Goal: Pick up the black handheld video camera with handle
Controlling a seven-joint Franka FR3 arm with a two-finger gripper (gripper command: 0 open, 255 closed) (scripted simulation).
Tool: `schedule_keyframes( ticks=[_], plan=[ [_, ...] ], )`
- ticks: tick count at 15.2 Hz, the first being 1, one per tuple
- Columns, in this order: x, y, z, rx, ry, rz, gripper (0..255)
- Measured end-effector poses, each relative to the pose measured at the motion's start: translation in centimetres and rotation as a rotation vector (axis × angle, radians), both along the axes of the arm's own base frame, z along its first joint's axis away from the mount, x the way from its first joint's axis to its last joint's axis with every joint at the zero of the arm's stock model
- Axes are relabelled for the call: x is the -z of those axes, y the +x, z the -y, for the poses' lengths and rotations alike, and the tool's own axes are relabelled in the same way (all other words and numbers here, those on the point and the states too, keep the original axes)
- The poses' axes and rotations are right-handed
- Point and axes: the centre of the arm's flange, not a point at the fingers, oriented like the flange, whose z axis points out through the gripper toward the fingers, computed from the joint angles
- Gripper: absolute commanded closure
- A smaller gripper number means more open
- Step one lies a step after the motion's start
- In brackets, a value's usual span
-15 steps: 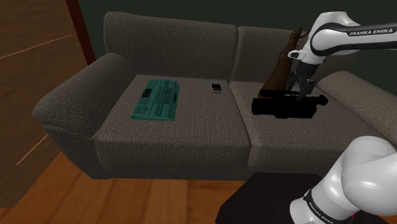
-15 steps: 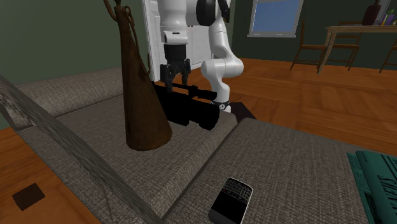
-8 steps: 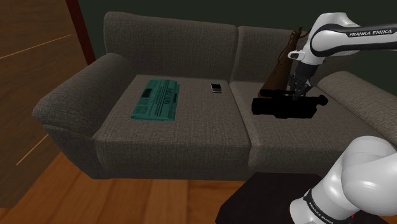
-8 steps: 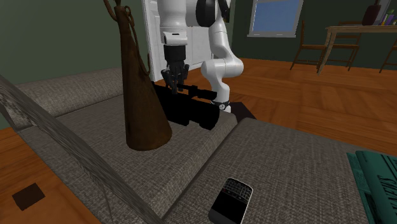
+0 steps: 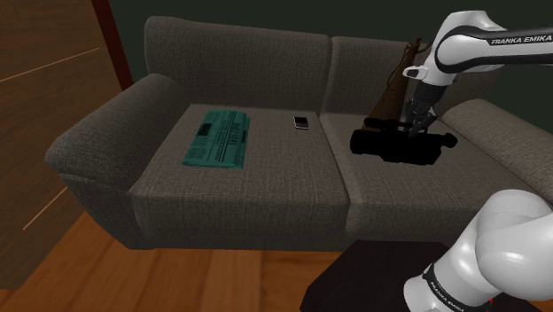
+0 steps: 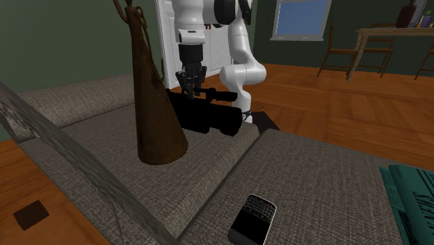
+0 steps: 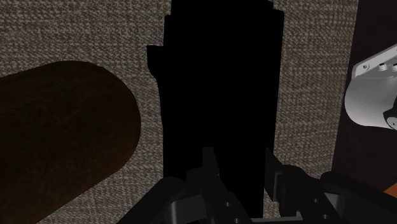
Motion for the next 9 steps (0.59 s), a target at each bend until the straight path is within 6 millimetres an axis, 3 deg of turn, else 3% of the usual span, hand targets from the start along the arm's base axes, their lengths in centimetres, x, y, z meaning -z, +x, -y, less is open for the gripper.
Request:
schedule_keyframes(
  ticks=[9],
  plan=[
    [-4.8, 0.1, 0.0, 0.0, 0.0, 0.0, 255]
  ],
)
